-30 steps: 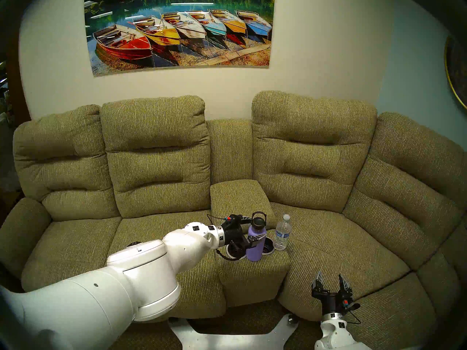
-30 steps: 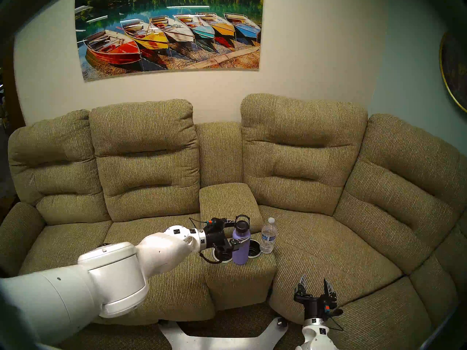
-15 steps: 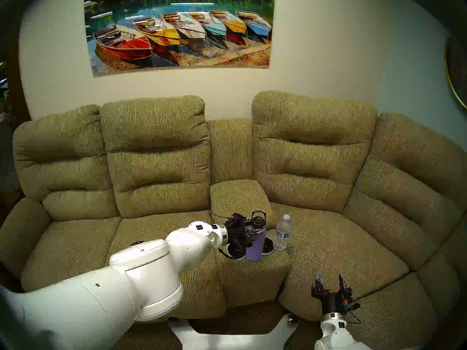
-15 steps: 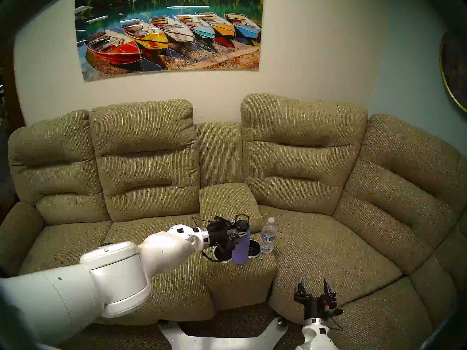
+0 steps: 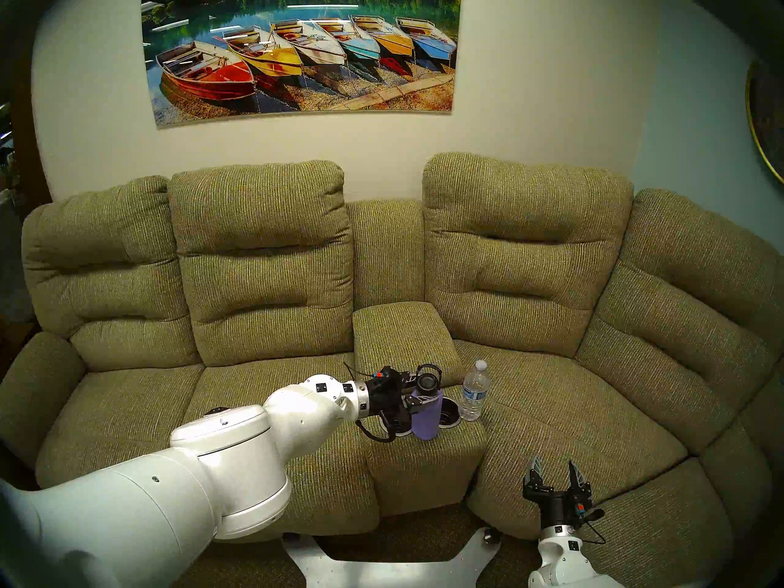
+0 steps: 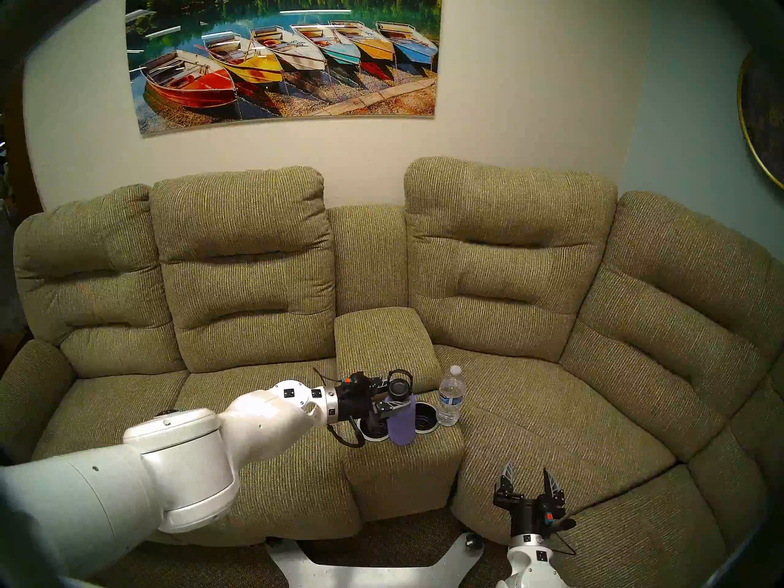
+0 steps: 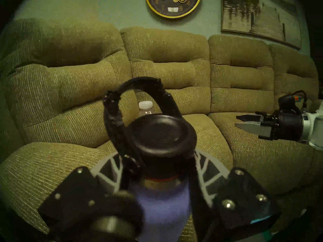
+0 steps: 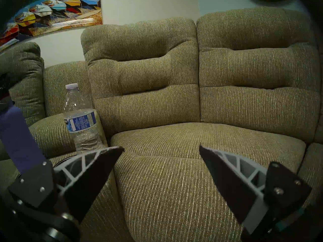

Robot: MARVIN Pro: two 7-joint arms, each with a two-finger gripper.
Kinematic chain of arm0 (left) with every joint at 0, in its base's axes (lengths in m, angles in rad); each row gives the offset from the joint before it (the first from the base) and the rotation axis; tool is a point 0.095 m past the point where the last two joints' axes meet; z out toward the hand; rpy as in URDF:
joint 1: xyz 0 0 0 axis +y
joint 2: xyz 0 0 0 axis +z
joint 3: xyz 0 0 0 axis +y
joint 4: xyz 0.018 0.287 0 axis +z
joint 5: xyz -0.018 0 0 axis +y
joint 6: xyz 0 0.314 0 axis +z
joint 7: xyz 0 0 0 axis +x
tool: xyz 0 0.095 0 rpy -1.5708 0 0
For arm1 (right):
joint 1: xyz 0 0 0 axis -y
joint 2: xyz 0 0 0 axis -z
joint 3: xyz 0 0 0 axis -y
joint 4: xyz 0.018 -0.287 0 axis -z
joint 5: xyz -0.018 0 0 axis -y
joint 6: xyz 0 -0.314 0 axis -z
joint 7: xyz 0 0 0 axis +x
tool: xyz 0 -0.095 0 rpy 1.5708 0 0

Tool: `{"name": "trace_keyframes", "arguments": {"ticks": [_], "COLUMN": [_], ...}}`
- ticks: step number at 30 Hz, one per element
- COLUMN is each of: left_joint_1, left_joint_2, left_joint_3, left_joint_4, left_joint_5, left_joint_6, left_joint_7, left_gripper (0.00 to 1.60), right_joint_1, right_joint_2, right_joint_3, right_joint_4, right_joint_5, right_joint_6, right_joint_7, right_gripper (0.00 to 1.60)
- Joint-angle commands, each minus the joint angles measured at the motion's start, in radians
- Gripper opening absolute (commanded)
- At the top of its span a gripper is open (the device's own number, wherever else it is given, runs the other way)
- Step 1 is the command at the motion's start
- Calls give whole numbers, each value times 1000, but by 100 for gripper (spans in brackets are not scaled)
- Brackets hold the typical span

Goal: Put bottles into cup holders

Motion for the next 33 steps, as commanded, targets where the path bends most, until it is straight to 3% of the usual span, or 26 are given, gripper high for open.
{"name": "trace_keyframes", "arguments": {"ticks": [1, 33], "left_joint_1": [-11, -9], "left_joint_2": [48, 42], "left_joint_3": [-12, -65], "left_joint_4": [6, 14], "left_joint_5": [-7, -17], "left_joint_6": [-61, -99], "left_joint_7": [-17, 37], "left_gripper": [0, 0], "right_joint_1": [-1, 0], "right_joint_2": [-2, -5], "right_joint_3": [2, 5], "right_joint_4": [-10, -8], "right_joint_5": [1, 0], "right_joint_6": [-5, -4], "right_joint_7": [-2, 0], "right_gripper": [160, 160]}}
